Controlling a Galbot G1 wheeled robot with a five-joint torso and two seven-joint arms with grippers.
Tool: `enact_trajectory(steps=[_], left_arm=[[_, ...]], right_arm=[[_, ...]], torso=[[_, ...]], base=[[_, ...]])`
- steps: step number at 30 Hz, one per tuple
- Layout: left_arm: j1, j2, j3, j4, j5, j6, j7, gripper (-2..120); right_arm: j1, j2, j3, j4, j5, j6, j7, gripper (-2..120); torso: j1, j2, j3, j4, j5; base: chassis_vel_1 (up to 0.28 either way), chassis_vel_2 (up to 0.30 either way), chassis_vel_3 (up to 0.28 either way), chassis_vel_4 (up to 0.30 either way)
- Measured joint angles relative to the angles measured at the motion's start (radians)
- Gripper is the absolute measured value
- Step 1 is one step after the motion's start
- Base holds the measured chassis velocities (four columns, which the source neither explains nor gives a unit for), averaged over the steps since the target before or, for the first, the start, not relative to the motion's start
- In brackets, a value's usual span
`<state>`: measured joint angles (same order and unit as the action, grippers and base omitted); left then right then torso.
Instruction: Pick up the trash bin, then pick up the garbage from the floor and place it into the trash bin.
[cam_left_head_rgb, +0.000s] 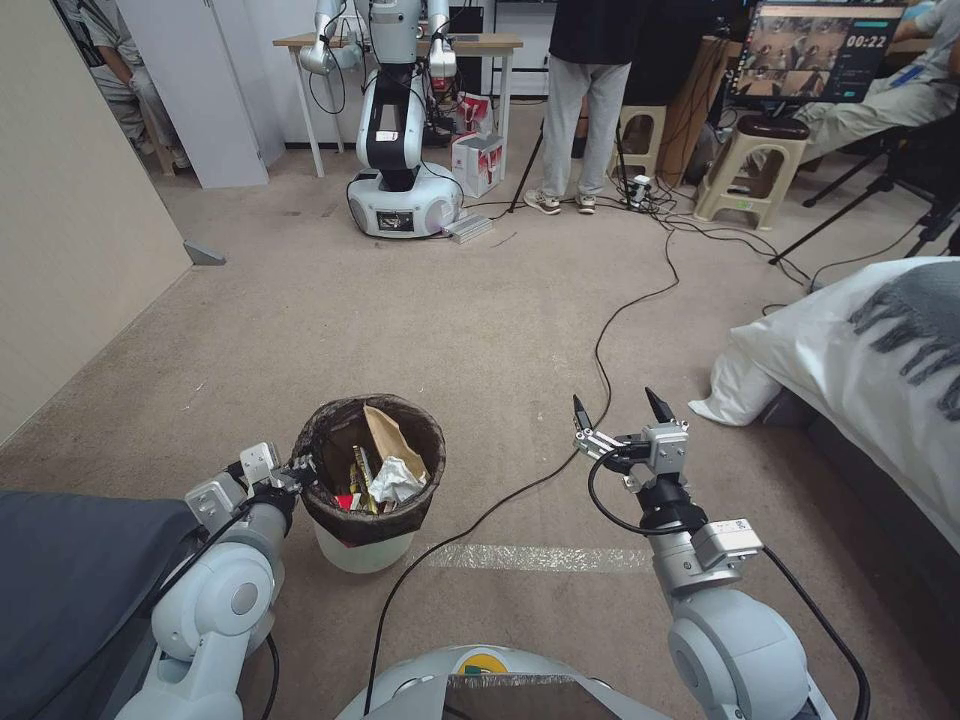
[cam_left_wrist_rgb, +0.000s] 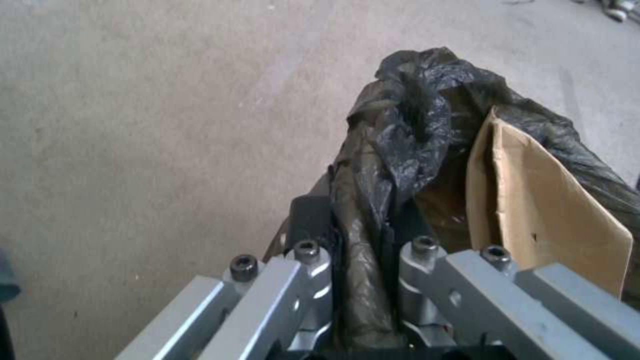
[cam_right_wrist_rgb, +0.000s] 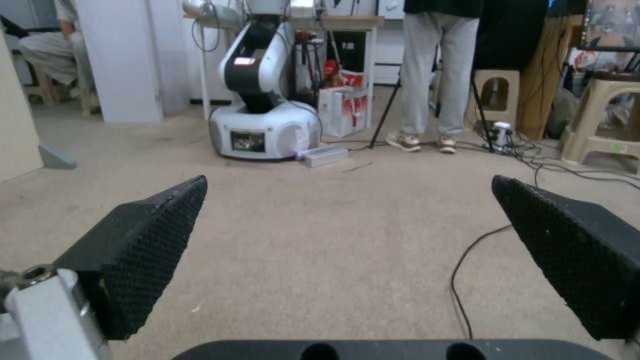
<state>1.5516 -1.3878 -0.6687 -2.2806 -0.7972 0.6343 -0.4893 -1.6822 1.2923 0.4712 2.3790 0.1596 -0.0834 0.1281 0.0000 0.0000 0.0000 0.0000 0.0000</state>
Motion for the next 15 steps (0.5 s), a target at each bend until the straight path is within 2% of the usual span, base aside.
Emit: enact_trajectory(steps=[6,15], left_arm=[[0.001,0.005,-0.001,0.047,0.015,0.002,0.01,7],[0.001,-0.005,0.005,0.078,0.031,0.003,0.019,7]], right_arm=[[0.004,-0.001,0.001,0.0,0.003,0.001,0.0,100],[0.013,0.0,0.0,-0.004,0.007,0.0,-0.001,100]], torso=[[0.0,0.0,0.0,0.0,0.0],[0.0,0.0,0.0,-0.0001,0.0]], base=[[0.0,0.0,0.0,0.0],[0.0,0.0,0.0,0.0]])
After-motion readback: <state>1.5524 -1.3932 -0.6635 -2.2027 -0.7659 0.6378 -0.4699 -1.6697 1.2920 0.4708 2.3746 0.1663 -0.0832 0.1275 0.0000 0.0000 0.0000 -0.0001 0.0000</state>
